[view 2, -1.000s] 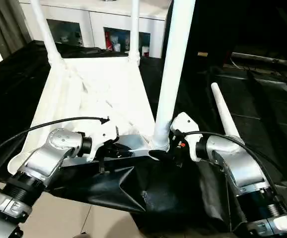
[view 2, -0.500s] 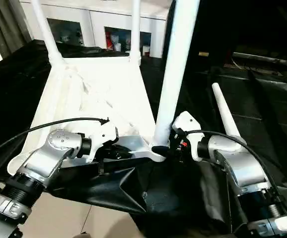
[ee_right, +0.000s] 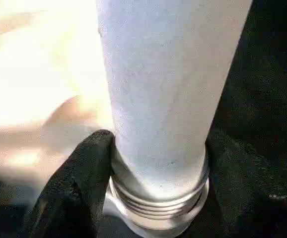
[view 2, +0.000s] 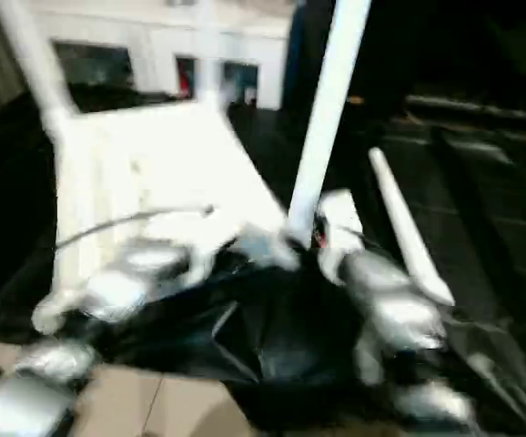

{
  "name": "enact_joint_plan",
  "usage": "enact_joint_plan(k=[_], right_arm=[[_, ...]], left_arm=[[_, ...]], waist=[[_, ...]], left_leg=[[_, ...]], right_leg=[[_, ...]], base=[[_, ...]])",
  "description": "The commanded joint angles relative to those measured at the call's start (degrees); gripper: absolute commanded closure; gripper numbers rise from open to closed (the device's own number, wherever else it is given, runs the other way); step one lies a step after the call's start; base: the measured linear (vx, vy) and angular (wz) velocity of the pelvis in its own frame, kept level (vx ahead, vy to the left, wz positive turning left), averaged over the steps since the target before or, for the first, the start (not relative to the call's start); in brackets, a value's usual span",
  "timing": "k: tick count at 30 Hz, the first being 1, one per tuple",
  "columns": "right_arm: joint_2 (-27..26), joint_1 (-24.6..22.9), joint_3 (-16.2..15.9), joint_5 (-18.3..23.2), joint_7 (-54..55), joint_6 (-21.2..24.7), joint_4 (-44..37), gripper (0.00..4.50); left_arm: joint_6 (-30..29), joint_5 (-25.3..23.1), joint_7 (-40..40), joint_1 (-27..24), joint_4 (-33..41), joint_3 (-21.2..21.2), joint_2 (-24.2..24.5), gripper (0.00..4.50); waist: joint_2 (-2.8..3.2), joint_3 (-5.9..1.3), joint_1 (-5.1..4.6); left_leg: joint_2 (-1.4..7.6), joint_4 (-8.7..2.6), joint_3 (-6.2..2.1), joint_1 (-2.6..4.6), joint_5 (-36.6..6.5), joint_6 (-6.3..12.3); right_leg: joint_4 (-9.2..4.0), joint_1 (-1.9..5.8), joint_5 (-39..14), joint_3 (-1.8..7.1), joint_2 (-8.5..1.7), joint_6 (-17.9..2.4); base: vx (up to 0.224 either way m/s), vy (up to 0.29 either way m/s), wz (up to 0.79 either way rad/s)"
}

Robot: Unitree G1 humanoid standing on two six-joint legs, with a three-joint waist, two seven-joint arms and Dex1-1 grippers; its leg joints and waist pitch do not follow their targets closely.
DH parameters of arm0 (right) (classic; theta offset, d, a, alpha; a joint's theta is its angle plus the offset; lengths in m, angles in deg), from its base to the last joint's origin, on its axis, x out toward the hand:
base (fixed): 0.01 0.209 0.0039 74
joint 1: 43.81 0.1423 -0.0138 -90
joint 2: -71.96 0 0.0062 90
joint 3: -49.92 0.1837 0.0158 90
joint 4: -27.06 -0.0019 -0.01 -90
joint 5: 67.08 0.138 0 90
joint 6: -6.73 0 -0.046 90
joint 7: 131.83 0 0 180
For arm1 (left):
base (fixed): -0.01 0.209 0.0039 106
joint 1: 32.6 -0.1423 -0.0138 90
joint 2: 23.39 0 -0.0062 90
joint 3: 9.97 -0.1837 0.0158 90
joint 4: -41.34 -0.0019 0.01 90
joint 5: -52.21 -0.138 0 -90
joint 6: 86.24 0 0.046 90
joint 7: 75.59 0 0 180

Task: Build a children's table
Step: Rotate leg to tighten

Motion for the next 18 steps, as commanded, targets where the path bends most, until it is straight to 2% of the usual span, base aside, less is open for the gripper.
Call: enact_joint_plan(k=[1,5,6,7,9,11,12,14,15,16,18], right_arm=[[-3.45,-0.12,-2.04,-1.11,4.76,-0.31,6.15,1.88],[-7.43,3.47,-0.84,-0.86,7.16,-3.48,10.41,1.88],[-7.86,3.91,-0.84,-0.80,6.65,-3.78,10.73,1.88],[-8.02,4.05,-0.87,-0.85,6.41,-3.92,10.76,1.88],[-8.47,4.34,-0.88,-0.52,4.56,-4.84,10.14,1.32],[-8.65,4.59,-0.57,-0.44,4.42,-5.43,10.47,1.16],[-8.26,4.71,-0.56,-0.60,3.94,-6.08,10.35,1.16],[-7.61,5.01,-0.56,-0.68,3.31,-7.17,10.34,0.86],[-5.42,4.67,-1.73,-0.82,-0.10,-7.61,8.29,0.76],[-5.42,4.67,-1.73,-0.82,-0.10,-7.61,8.29,0.76],[-0.65,3.34,-3.57,-1.03,-5.71,-4.76,3.07,0.64]], left_arm=[[0.84,-0.51,-8.25,2.99,-1.95,2.44,-1.33,4.50],[2.64,-0.84,-10.23,4.62,-4.91,3.03,-2.40,4.50],[2.73,-0.76,-9.53,4.69,-4.85,3.02,-2.37,4.50],[2.95,-0.74,-9.22,4.71,-4.84,3.01,-2.36,4.50],[3.57,-0.24,-7.41,4.62,-4.58,3.14,-2.15,4.50],[4.38,-0.07,-7.00,4.77,-4.97,3.14,-2.14,4.50],[5.22,0.25,-5.76,4.58,-4.65,3.00,-1.88,4.50],[6.84,0.79,-4.17,4.42,-4.49,2.66,-1.54,4.50],[8.93,0.67,-2.78,4.07,-4.54,1.86,-0.49,4.50],[8.93,0.67,-2.78,4.07,-4.54,1.86,-0.49,4.50],[10.74,1.00,0.65,3.09,-3.74,1.30,1.40,4.50]], waist=[[-0.10,-3.85,0.29],[0.03,-3.90,0.09],[-0.21,-3.89,0.05],[-0.14,-3.92,0.11],[-0.09,-3.94,0.02],[-0.10,-3.94,-0.09],[-0.05,-3.95,-0.29],[0.05,-4.02,-0.57],[0.24,-4.04,-0.49],[0.20,-4.01,-0.44],[0.16,-4.06,-0.18]], left_leg=[[-0.17,-3.75,0.15,-0.61,-8.52,1.76],[-0.28,-3.78,0.07,-0.68,-9.60,2.86],[-0.23,-3.83,0.02,-0.86,-9.28,3.09],[-0.18,-3.83,-0.02,-0.83,-9.20,3.20],[-0.04,-3.90,-0.04,-0.84,-8.96,3.47],[0.02,-3.92,-0.02,-0.93,-8.81,3.82],[-0.06,-3.89,-0.01,-0.99,-9.00,3.99],[-0.11,-3.91,-0.07,-1.12,-8.63,4.15],[0.01,-3.87,-0.02,-0.77,-8.53,4.26],[0.02,-3.90,-0.03,-0.74,-8.53,4.51],[0.21,-3.77,0.06,-0.84,-7.18,5.28]], right_leg=[[-6.11,4.25,-25.39,2.32,-2.78,-2.52],[-6.23,4.28,-24.83,2.06,-2.59,-1.77],[-6.08,4.41,-24.13,2.04,-2.57,-1.89],[-5.98,4.43,-23.83,2.03,-2.60,-2.04],[-5.80,4.44,-22.80,2.10,-2.63,-2.64],[-5.63,4.48,-21.62,2.20,-2.70,-3.45],[-5.67,4.58,-21.60,2.16,-2.69,-3.67],[-5.62,4.70,-21.39,2.16,-2.69,-3.86],[-5.59,4.48,-20.73,2.26,-2.70,-4.41],[-5.62,4.50,-20.39,2.23,-2.64,-4.71],[-5.05,4.72,-16.85,2.50,-2.57,-5.83]], base=[[0.000,0.000,0.00],[0.000,0.000,0.00],[0.000,0.000,0.00],[0.000,0.000,0.00],[0.000,0.000,0.00],[0.000,0.000,0.00],[0.000,0.000,0.00],[0.000,0.000,0.00],[0.000,0.000,0.00],[0.000,0.000,0.00],[0.000,0.000,0.00]])
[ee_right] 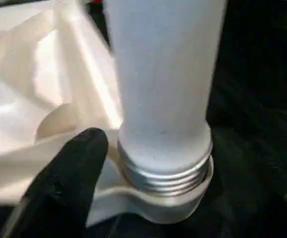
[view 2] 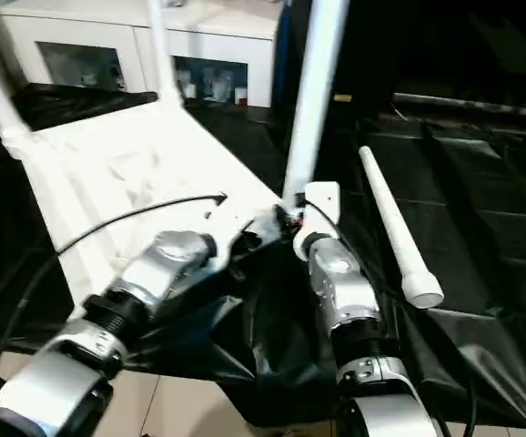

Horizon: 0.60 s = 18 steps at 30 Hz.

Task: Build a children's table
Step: Rotate leg to tighten

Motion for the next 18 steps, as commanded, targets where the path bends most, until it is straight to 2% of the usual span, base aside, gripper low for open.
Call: enact_joint_plan(k=[1,2,7,8,9,10,11,13,14,15,18], right_arm=[[1.40,-0.28,-2.67,0.50,-4.98,2.74,-4.30,0.54],[2.46,-0.58,-2.65,0.70,-6.01,4.06,-5.55,0.42],[12.22,-3.87,-3.95,2.43,-17.68,10.18,-15.76,0.06],[15.91,-5.40,-5.44,3.25,-23.01,11.46,-19.20,0.06],[18.49,-6.45,-6.78,3.50,-26.37,12.13,-21.32,0.06],[20.00,-7.05,-7.58,3.62,-28.28,12.52,-22.51,0.06],[21.86,-7.89,-8.63,3.51,-30.59,12.45,-24.11,0.06],[23.51,-8.72,-9.38,3.58,-32.76,12.22,-25.70,0.06],[23.93,-8.97,-9.30,3.69,-33.14,12.55,-26.41,0.06],[24.05,-9.06,-9.15,3.80,-33.15,12.91,-26.79,0.06],[24.92,-9.06,-9.72,2.41,-32.54,14.07,-26.68,0.06]], left_arm=[[4.71,1.02,2.51,0.69,2.29,-0.29,0.33,4.50],[5.19,1.03,3.29,0.46,2.59,-0.39,0.81,4.50],[7.24,2.58,12.38,-2.79,8.58,-1.74,5.08,4.50],[7.81,3.52,16.52,-4.06,10.92,-2.39,6.70,4.50],[8.57,3.84,19.11,-4.83,12.34,-3.09,7.98,4.50],[9.04,3.99,20.59,-5.25,13.12,-3.51,8.72,4.50],[8.83,4.33,22.39,-5.82,14.43,-3.94,9.67,4.50],[8.34,4.99,24.47,-6.51,16.09,-4.26,10.66,4.50],[7.83,5.69,26.11,-7.16,17.43,-4.53,11.36,4.50],[7.55,6.11,27.09,-7.58,18.23,-4.68,11.77,4.50],[7.19,6.29,29.17,-8.65,20.07,-5.02,12.67,4.50]], waist=[[-0.15,-4.10,0.76],[-0.09,-4.25,0.78],[0.22,-4.31,1.79],[0.49,-4.23,1.96],[0.38,-4.20,2.39],[0.26,-4.13,2.28],[0.59,-4.17,2.53],[0.56,-4.01,2.77],[0.82,-3.91,2.90],[0.62,-3.96,2.82],[0.77,-3.84,2.83]], left_leg=[[0.18,-3.66,0.13,-0.65,-6.81,5.40],[0.24,-3.59,0.11,-0.86,-5.61,5.72],[0.71,-3.43,0.27,-0.58,-4.39,6.57],[0.74,-3.48,0.28,-0.52,-4.37,6.76],[1.05,-3.47,0.17,-0.36,-4.57,7.16],[1.06,-3.47,0.29,-0.47,-4.58,7.33],[0.93,-3.46,0.34,-0.41,-5.04,7.05],[0.98,-3.59,0.37,-0.34,-6.30,6.17],[1.01,-3.63,0.37,-0.31,-7.13,5.56],[1.04,-3.73,0.24,-0.44,-7.15,4.99],[0.93,-3.74,0.36,-0.22,-7.14,4.16]], right_leg=[[-4.97,4.86,-16.32,2.68,-2.53,-6.03],[-4.49,5.03,-14.21,2.78,-2.63,-7.02],[-3.72,4.99,-9.31,3.16,-2.86,-9.73],[-3.72,4.97,-8.65,3.19,-2.85,-10.26],[-3.55,5.13,-7.47,3.29,-2.88,-10.55],[-3.41,4.98,-6.93,3.41,-2.87,-10.95],[-3.52,4.90,-7.73,3.33,-2.90,-10.93],[-3.85,4.85,-10.44,3.31,-3.03,-10.36],[-4.11,4.79,-12.04,3.33,-3.05,-9.83],[-3.95,4.97,-12.66,3.30,-3.09,-9.43],[-4.28,4.66,-14.49,3.34,-2.92,-8.84]], base=[[0.000,0.000,0.00],[0.000,0.000,0.00],[0.000,0.000,0.00],[0.000,0.000,0.00],[0.000,0.000,0.00],[0.000,0.000,0.00],[0.000,0.000,0.00],[0.000,0.000,0.00],[0.000,0.000,0.00],[0.000,0.000,0.00],[0.000,0.000,0.00]])
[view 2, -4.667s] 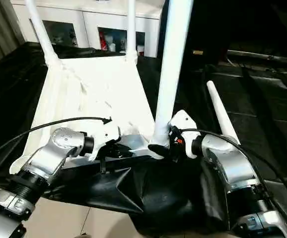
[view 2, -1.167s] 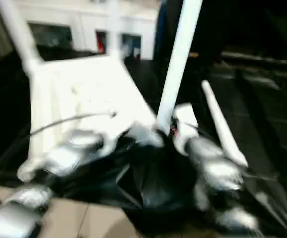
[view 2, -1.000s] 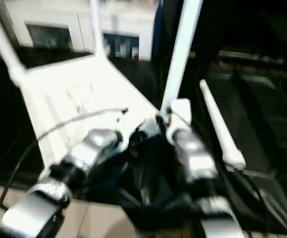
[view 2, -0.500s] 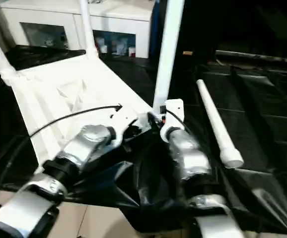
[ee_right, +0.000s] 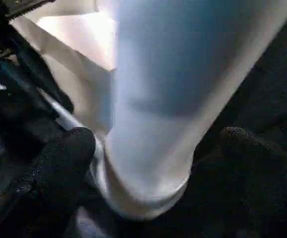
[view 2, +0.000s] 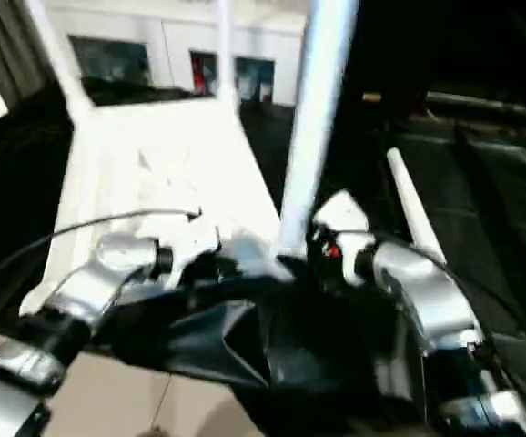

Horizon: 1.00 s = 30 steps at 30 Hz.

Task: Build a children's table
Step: Rotate leg to tighten

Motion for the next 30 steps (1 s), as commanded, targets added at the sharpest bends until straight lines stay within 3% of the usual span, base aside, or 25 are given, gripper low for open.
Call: enact_joint_plan(k=[1,5,10,11,16,24,27,30], right_arm=[[1.70,-0.13,-1.05,-0.61,-0.61,1.22,-1.43,0.06],[2.58,-1.03,-2.90,-0.84,-2.63,3.15,-3.29,0.06],[1.91,-0.42,-3.06,-1.69,-1.99,3.01,-2.02,0.06],[1.81,-0.35,-2.97,-1.39,-1.98,3.26,-2.04,0.31],[1.32,-0.05,-2.18,-0.61,-1.43,4.14,-2.33,0.76],[0.42,-1.34,-2.05,0.05,-1.02,4.55,-3.15,1.30],[-0.93,-1.81,-1.63,0.07,0.68,4.45,-2.74,1.51],[-6.55,-1.09,1.27,-0.63,9.53,4.85,2.56,1.68]], left_arm=[[0.98,1.93,2.31,0.63,4.34,-0.30,-0.19,4.50],[0.80,1.90,3.25,0.69,4.50,-0.30,0.23,4.50],[1.03,1.45,3.07,1.16,3.99,-0.28,0.64,4.50],[0.95,1.47,3.10,1.15,4.05,-0.27,0.69,4.50],[0.85,1.36,3.40,1.12,4.03,-0.13,0.96,4.50],[0.62,1.35,3.70,0.71,4.40,-0.24,1.44,4.50],[0.63,1.07,3.00,0.67,4.10,-0.26,1.21,4.50],[-1.68,-1.69,-4.62,2.37,0.10,0.43,-1.06,4.50]], waist=[[-0.09,-4.14,-0.06],[-0.15,-4.14,-0.08],[-0.25,-4.26,-0.11],[-0.24,-4.27,-0.13],[-0.17,-4.27,-0.15],[-0.02,-4.28,-0.12],[-0.04,-4.26,-0.18],[-0.10,-4.28,-0.42]], left_leg=[[0.85,-3.68,0.26,-0.17,-7.20,3.91],[0.71,-3.69,0.18,-0.44,-6.79,3.75],[0.67,-3.61,0.15,-0.55,-6.03,3.63],[0.67,-3.61,0.14,-0.58,-5.85,3.69],[0.68,-3.59,0.16,-0.51,-5.94,3.70],[0.67,-3.60,0.13,-0.54,-6.23,3.47],[0.66,-3.64,0.10,-0.60,-6.08,3.24],[0.55,-3.68,0.07,-0.58,-6.39,2.61]], right_leg=[[-4.45,4.66,-14.51,3.15,-2.79,-8.51],[-4.59,4.84,-15.93,3.04,-2.72,-7.02],[-4.45,4.87,-15.16,3.04,-2.77,-6.81],[-4.40,4.87,-14.85,3.04,-2.74,-6.86],[-4.40,4.84,-14.49,3.03,-2.70,-7.10],[-4.46,4.87,-14.93,2.99,-2.76,-6.93],[-4.45,4.87,-14.90,3.00,-2.73,-6.71],[-4.56,4.88,-15.86,2.84,-2.65,-6.36]], base=[[0.000,0.000,0.00],[0.000,0.000,0.00],[0.000,0.000,0.00],[0.000,0.000,0.00],[0.000,0.000,0.00],[0.000,0.000,0.00],[0.000,0.000,0.00],[0.000,0.000,0.00]])
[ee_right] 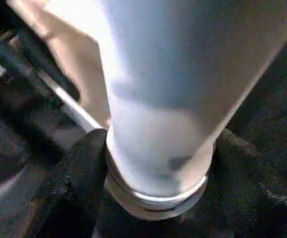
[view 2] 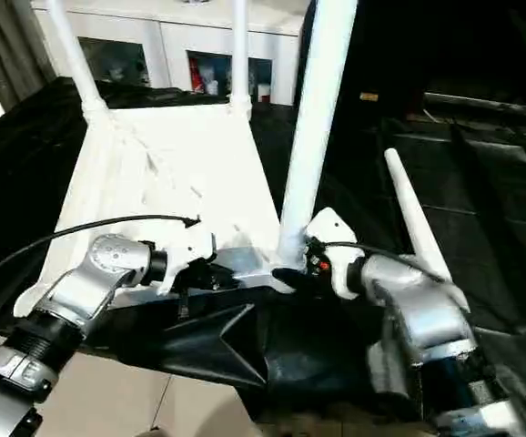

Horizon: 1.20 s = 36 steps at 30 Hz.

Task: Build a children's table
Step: Rotate leg to tighten

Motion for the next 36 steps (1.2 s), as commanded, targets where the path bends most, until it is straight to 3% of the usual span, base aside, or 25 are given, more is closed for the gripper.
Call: enact_joint_plan(k=[1,2,3,4,5,6,8,9,11,14,15,16,18,19,21,29,31,32,36], right_arm=[[-3.25,1.23,2.45,-0.51,7.17,1.00,4.32,1.68],[-3.25,1.23,2.45,-0.51,7.17,1.00,4.32,1.70],[-6.21,2.27,4.44,-0.44,12.28,0.93,7.68,1.72],[-9.29,3.50,6.31,-0.53,17.77,0.40,11.43,1.73],[-14.67,6.34,9.57,-0.46,28.16,-1.70,18.54,1.73],[-16.67,7.43,10.75,-0.44,32.08,-2.60,21.17,1.74],[-19.19,9.13,11.55,0.11,35.35,-4.86,24.47,1.75],[-22.35,11.51,12.36,0.22,38.98,-7.31,27.64,1.75],[-23.43,12.38,12.58,0.16,39.95,-8.01,28.62,1.75],[-24.86,13.74,11.85,-1.01,40.19,-9.41,29.37,1.75],[-25.06,14.26,11.05,-2.21,39.30,-10.39,29.93,1.75],[-25.17,14.53,10.89,-2.70,39.18,-10.91,30.50,1.75],[-25.21,14.86,10.55,-3.35,39.12,-11.85,31.42,1.75],[-25.18,14.88,10.37,-3.56,39.14,-12.31,31.73,1.20],[-24.98,14.95,10.86,-3.30,39.12,-14.08,32.41,1.06],[-22.90,12.60,12.02,-4.42,40.26,-14.83,25.89,0.60],[-21.68,9.37,11.85,-4.67,39.66,-13.56,19.06,0.60],[-21.42,8.51,11.78,-4.69,39.47,-13.21,17.32,0.58],[-19.99,2.27,10.84,-4.96,38.59,-9.90,6.02,0.58]], left_arm=[[-1.15,-1.30,-4.88,2.45,-0.96,0.89,-2.29,4.50],[-1.15,-1.30,-4.88,2.45,-0.96,0.89,-2.29,4.50],[-2.20,-1.77,-8.34,3.46,-2.91,1.52,-3.87,4.50],[-3.13,-2.11,-13.07,4.78,-5.30,2.56,-5.99,4.50],[-6.14,-1.21,-21.63,7.58,-9.96,5.39,-10.55,4.50],[-7.40,-0.70,-24.89,8.66,-11.73,6.57,-12.35,4.50],[-7.33,0.13,-29.81,10.32,-14.64,8.25,-14.81,4.50],[-6.75,-0.16,-33.38,12.02,-17.62,8.42,-16.91,4.50],[-6.50,-0.32,-34.48,12.56,-18.59,8.45,-17.59,4.50],[-5.52,-1.08,-34.07,13.16,-19.33,7.83,-18.40,4.50],[-4.57,-1.36,-32.89,13.32,-19.41,7.60,-18.57,4.50],[-4.08,-1.47,-32.68,13.45,-19.65,7.59,-18.67,4.50],[-3.75,-1.52,-32.45,13.57,-20.00,7.63,-18.72,4.50],[-3.54,-1.53,-32.25,13.50,-20.05,7.56,-18.68,4.50],[-2.50,-1.14,-31.33,13.23,-20.14,7.28,-18.33,4.50],[2.41,-0.93,-30.53,13.23,-20.96,7.60,-18.40,4.50],[3.27,1.14,-28.79,13.28,-20.84,9.04,-19.17,4.50],[3.24,1.54,-28.44,13.28,-20.70,9.30,-19.26,4.05],[3.95,3.08,-29.27,13.89,-19.83,11.11,-19.01,3.87]], waist=[[-0.04,-4.16,-0.27],[-0.04,-4.16,-0.27],[-0.08,-4.13,-0.66],[-0.03,-4.15,-0.75],[0.25,-4.05,-1.27],[0.21,-4.03,-1.74],[0.04,-4.10,-1.86],[-0.03,-4.19,-1.79],[-0.10,-4.33,-1.97],[-0.15,-4.48,-1.84],[-0.43,-4.56,-1.85],[-0.31,-4.59,-1.88],[-0.32,-4.54,-1.97],[-0.47,-4.53,-1.95],[-0.44,-4.47,-1.93],[-0.72,-4.26,-2.01],[-0.94,-4.26,-1.82],[-0.89,-4.32,-1.63],[-1.26,-4.33,-0.98]], left_leg=[[0.39,-3.69,0.17,-0.57,-7.08,2.08],[0.39,-3.69,0.17,-0.57,-7.08,2.08],[0.12,-3.68,0.21,-0.46,-7.80,1.66],[0.17,-3.75,0.03,-0.53,-7.82,1.34],[-0.02,-3.61,0.22,-0.52,-8.67,1.15],[-0.20,-3.36,0.05,-0.22,-9.94,-0.10],[-0.44,-3.47,-0.01,-0.51,-9.92,0.48],[-0.33,-3.55,0.01,-0.41,-9.72,2.01],[-0.36,-3.65,0.10,-0.25,-8.82,2.76],[-0.11,-3.76,0.01,-0.63,-6.73,3.61],[0.09,-3.74,0.03,-0.75,-5.68,4.34],[0.08,-3.73,0.02,-0.83,-5.19,4.67],[0.06,-3.69,0.14,-0.74,-5.33,5.01],[0.04,-3.66,0.20,-0.70,-5.38,5.12],[0.13,-3.73,0.24,-0.58,-5.65,5.38],[0.05,-3.86,0.30,-0.54,-6.12,5.45],[-0.04,-3.80,0.38,-0.51,-5.44,5.80],[0.09,-3.86,0.30,-0.47,-5.20,5.86],[0.33,-3.94,0.22,-0.70,-4.75,5.98]], right_leg=[[-4.84,4.66,-17.82,2.76,-2.70,-6.18],[-4.84,4.66,-17.82,2.76,-2.70,-6.18],[-5.38,4.51,-20.56,2.60,-2.64,-5.19],[-5.28,4.65,-21.05,2.54,-2.71,-4.91],[-5.58,4.13,-22.80,2.54,-2.76,-4.81],[-6.05,4.00,-26.30,2.08,-2.85,-4.30],[-6.44,4.41,-27.43,1.85,-2.80,-3.14],[-6.82,4.52,-26.29,1.77,-2.73,-2.42],[-6.67,4.40,-24.22,1.82,-2.61,-3.18],[-5.94,4.71,-20.32,2.06,-2.75,-4.45],[-5.38,4.88,-16.75,2.24,-2.75,-5.84],[-5.10,5.01,-15.35,2.29,-2.83,-6.79],[-5.08,4.97,-14.97,2.34,-2.88,-7.62],[-5.12,4.97,-15.07,2.37,-2.93,-7.75],[-5.16,4.95,-15.78,2.41,-3.01,-7.99],[-5.65,4.88,-19.12,2.44,-2.88,-5.81],[-5.70,4.84,-18.66,2.49,-2.75,-5.14],[-5.52,4.85,-18.29,2.54,-2.89,-5.27],[-5.12,4.89,-16.03,2.62,-2.88,-5.81]], base=[[0.000,0.000,0.00],[0.000,0.000,0.00],[0.000,0.000,0.00],[0.000,0.000,0.00],[0.000,0.000,0.00],[0.000,0.000,0.00],[0.000,0.000,0.00],[0.000,0.000,0.00],[0.000,0.000,0.00],[0.000,0.000,0.00],[0.000,0.000,0.00],[0.000,0.000,0.00],[0.000,0.000,0.00],[0.000,0.000,0.00],[0.000,0.000,0.00],[0.000,0.000,0.00],[0.000,0.000,0.00],[0.000,0.000,0.00],[0.000,0.000,0.00]])
